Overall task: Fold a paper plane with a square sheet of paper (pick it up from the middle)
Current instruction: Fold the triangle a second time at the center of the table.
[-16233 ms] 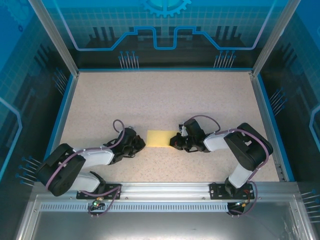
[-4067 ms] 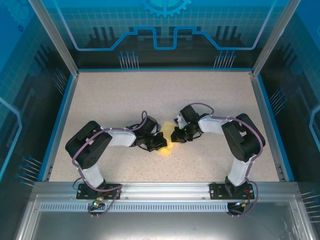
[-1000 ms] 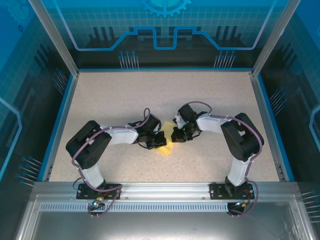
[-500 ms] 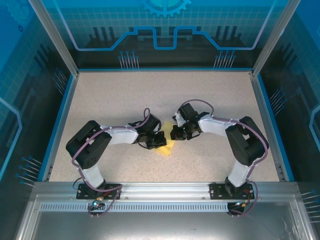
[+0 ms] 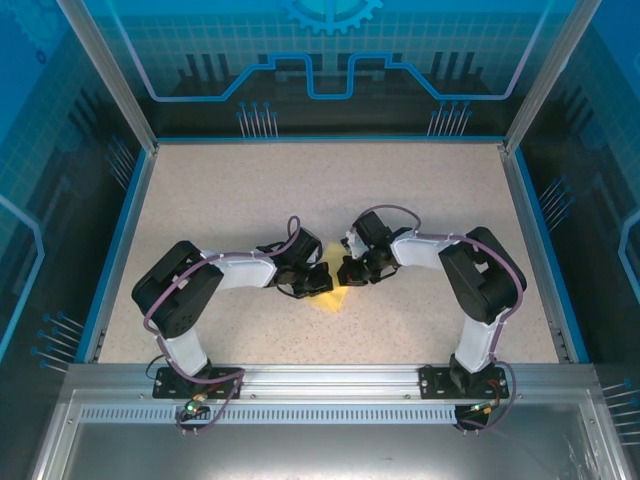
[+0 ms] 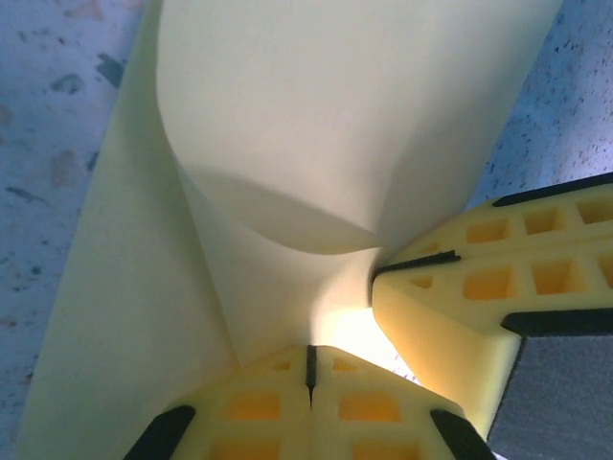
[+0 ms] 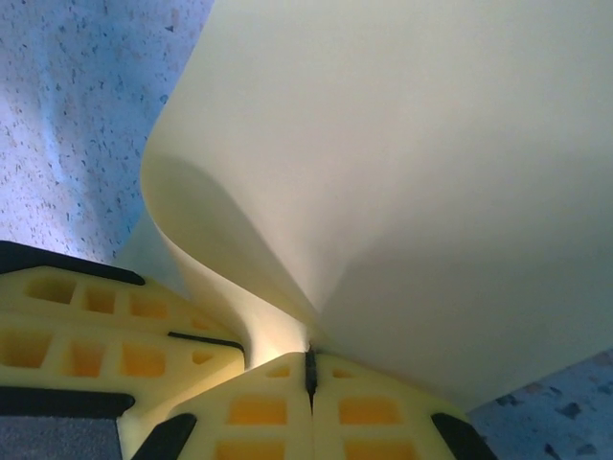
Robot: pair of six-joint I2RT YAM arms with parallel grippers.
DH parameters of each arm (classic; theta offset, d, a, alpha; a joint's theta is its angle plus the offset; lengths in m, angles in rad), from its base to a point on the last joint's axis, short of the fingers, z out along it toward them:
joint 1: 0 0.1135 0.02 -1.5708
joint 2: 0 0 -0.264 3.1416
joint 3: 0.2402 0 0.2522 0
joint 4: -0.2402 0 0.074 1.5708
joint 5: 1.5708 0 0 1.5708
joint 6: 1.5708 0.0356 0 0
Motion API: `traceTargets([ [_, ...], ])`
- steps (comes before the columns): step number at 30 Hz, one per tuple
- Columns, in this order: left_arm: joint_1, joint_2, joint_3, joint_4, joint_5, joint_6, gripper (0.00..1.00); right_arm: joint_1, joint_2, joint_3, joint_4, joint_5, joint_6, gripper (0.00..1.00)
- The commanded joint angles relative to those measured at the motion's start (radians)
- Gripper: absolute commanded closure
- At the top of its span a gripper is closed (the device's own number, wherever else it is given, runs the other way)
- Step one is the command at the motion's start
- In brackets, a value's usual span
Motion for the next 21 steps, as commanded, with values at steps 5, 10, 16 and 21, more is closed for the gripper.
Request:
traceTargets([
  [5, -0.004, -0.038, 0.024, -0.03, -0.025, 0.095, 0.95, -0.015, 0.085, -0.054, -0.101, 0.139, -0.068, 0.96],
  [10, -0.004, -0.022, 0.045, -0.023, -0.028, 0.105, 0.95, -0.017, 0.096, -0.051, -0.111, 0.151, -0.071, 0.96],
  [16, -0.004, 0.023, 0.043, -0.008, -0.043, 0.092, 0.95, -0.018, 0.106, -0.048, -0.126, 0.171, -0.071, 0.97],
  [21, 0.002, 0.027, 0.012, -0.015, -0.087, 0.083, 0.95, -0.019, 0.112, -0.049, -0.137, 0.19, -0.069, 0.97],
])
